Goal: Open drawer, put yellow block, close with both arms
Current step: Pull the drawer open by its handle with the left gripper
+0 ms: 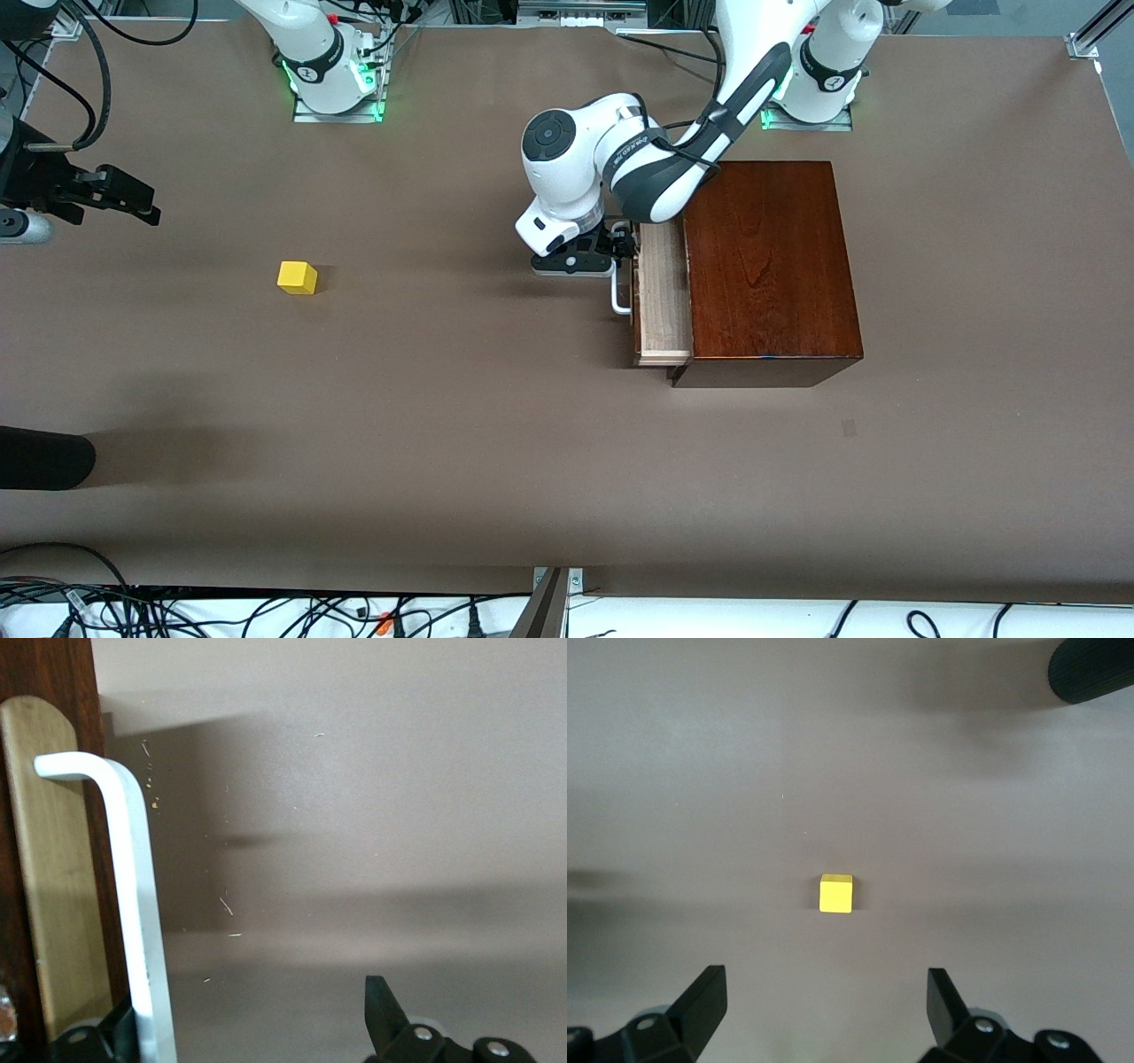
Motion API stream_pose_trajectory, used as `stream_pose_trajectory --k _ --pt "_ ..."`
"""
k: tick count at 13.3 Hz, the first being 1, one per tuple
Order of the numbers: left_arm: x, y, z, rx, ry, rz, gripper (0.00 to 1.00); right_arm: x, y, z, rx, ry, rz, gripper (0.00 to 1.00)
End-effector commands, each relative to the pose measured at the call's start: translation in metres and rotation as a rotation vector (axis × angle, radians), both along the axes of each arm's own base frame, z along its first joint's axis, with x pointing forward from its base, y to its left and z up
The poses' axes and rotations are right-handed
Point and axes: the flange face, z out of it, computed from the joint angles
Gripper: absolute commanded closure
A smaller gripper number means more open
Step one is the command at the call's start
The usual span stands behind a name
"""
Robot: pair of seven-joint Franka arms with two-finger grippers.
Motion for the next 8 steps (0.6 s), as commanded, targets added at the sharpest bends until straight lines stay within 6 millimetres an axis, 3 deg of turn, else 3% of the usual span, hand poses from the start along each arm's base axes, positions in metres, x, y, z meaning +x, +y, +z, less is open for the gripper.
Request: stream_pose_trajectory --k 1,8 --pt "0.003 -0.031 -0.011 -0.108 -0.022 -0.029 0.0 -0.002 0.0 0.004 -0.009 -0.004 0.008 0.0" --pt "-0.002 -0.024 0.02 -0.001 0.007 -0.031 0.0 -0.01 0.018 0.006 -0.011 0.026 0.04 0.0"
